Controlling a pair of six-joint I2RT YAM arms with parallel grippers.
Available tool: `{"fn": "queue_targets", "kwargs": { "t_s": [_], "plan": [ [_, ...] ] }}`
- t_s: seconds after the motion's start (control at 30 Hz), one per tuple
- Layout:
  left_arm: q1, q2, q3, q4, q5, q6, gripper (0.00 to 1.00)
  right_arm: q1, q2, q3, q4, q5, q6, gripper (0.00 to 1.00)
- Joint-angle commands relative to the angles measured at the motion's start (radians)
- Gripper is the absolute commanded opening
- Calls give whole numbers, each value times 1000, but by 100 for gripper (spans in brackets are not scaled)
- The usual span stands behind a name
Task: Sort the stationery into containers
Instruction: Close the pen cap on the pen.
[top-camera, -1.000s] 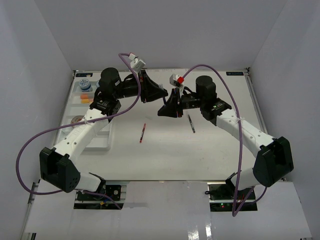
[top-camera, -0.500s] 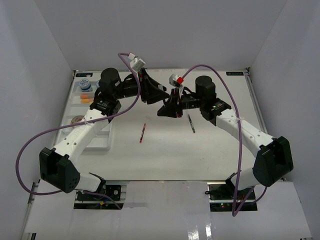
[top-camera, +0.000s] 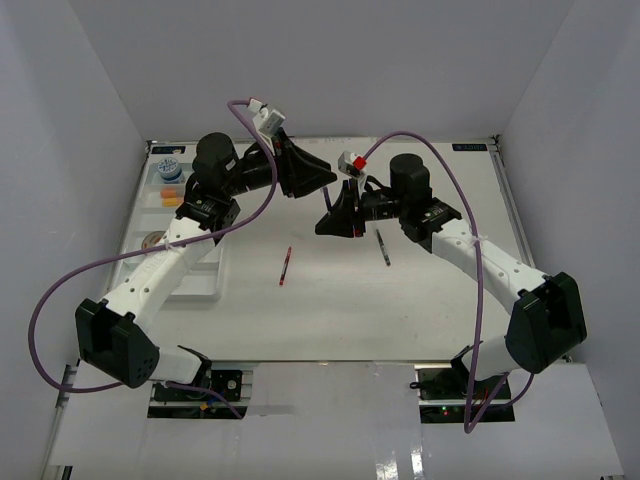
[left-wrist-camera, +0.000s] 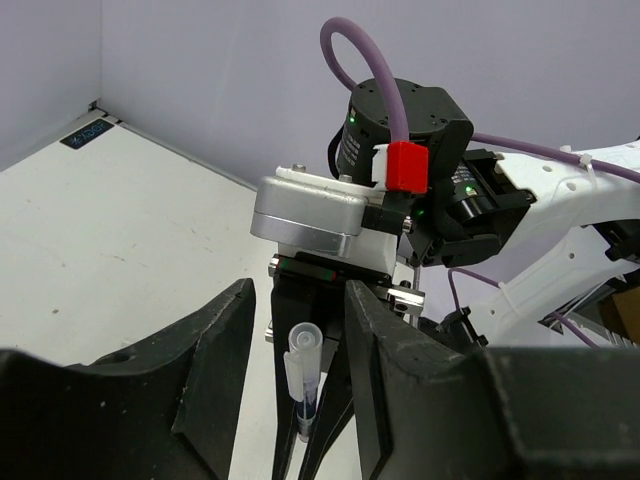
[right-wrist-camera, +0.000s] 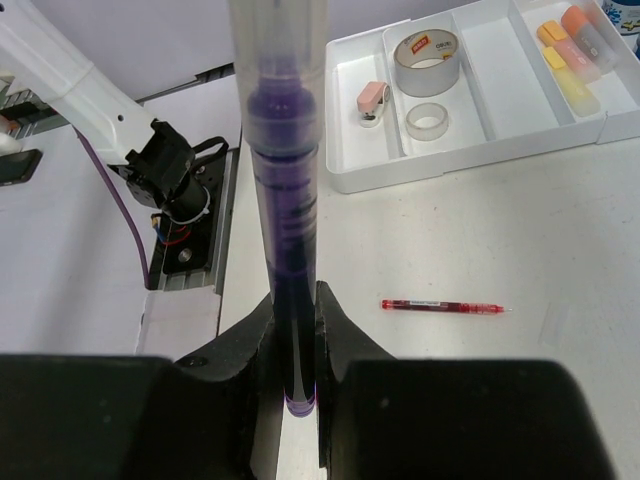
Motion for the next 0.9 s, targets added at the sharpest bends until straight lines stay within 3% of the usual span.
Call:
{"fn": "queue_targets", "kwargs": {
  "t_s": [0.0, 0.4, 0.87],
  "plan": [
    [-2, -16, 40, 0, -1, 7, 51, -1, -11, -5, 17, -3, -12, 8],
    [-2, -8, 20, 1, 25, -6, 49, -1, -11, 3, 14, -3, -14, 8],
    [-3, 0, 11, -2, 39, 2, 29, -1, -4, 7, 12, -6, -12, 8]
  ]
}}
